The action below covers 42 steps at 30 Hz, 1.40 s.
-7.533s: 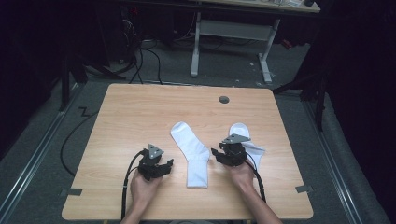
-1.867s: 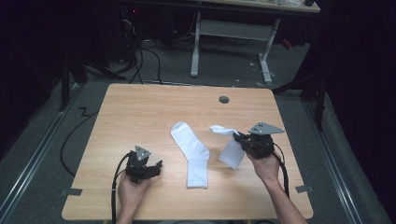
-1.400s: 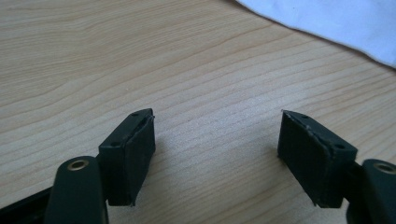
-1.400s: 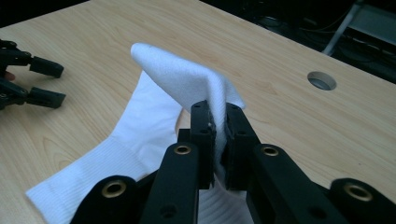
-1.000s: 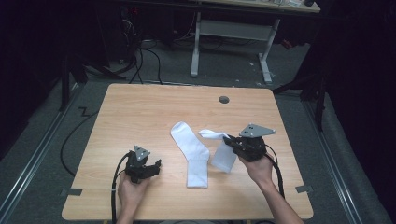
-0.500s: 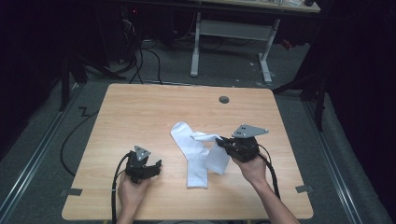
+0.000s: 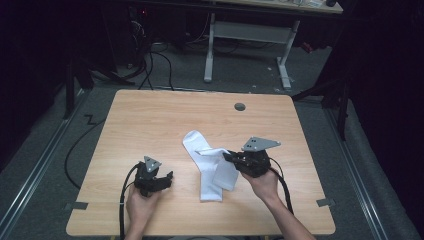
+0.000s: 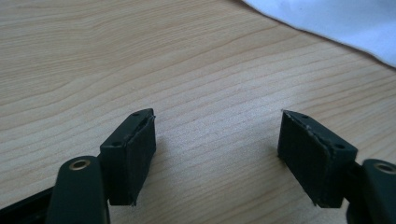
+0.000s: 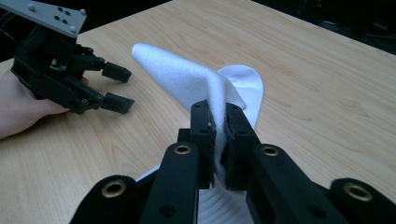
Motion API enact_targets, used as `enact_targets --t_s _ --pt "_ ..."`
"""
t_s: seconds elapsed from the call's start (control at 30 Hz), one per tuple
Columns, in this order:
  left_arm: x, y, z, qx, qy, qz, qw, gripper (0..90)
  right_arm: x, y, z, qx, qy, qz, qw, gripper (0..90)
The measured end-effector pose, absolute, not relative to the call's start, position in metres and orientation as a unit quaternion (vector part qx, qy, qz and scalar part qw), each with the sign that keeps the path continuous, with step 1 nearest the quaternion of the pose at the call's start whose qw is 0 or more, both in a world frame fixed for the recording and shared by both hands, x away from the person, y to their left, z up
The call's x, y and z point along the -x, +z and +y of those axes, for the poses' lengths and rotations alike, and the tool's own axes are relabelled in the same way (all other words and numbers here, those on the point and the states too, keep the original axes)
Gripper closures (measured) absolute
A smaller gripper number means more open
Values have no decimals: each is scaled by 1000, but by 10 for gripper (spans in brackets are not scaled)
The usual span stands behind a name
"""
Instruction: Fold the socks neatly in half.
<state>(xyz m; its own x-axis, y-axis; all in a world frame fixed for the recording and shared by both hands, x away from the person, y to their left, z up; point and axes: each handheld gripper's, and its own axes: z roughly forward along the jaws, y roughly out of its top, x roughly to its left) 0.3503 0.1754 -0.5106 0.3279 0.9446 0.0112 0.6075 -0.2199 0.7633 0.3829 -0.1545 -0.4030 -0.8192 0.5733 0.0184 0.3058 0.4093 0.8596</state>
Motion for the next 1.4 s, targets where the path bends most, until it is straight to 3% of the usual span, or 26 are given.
enact_targets --t_s 1.07,1.4 --pt "-350 -511 176 -740 247 524 341 287 -374 -411 -116 -202 460 858 109 845" --pt "-351 -510 177 -738 244 526 345 295 -385 -424 -107 -200 443 865 127 843"
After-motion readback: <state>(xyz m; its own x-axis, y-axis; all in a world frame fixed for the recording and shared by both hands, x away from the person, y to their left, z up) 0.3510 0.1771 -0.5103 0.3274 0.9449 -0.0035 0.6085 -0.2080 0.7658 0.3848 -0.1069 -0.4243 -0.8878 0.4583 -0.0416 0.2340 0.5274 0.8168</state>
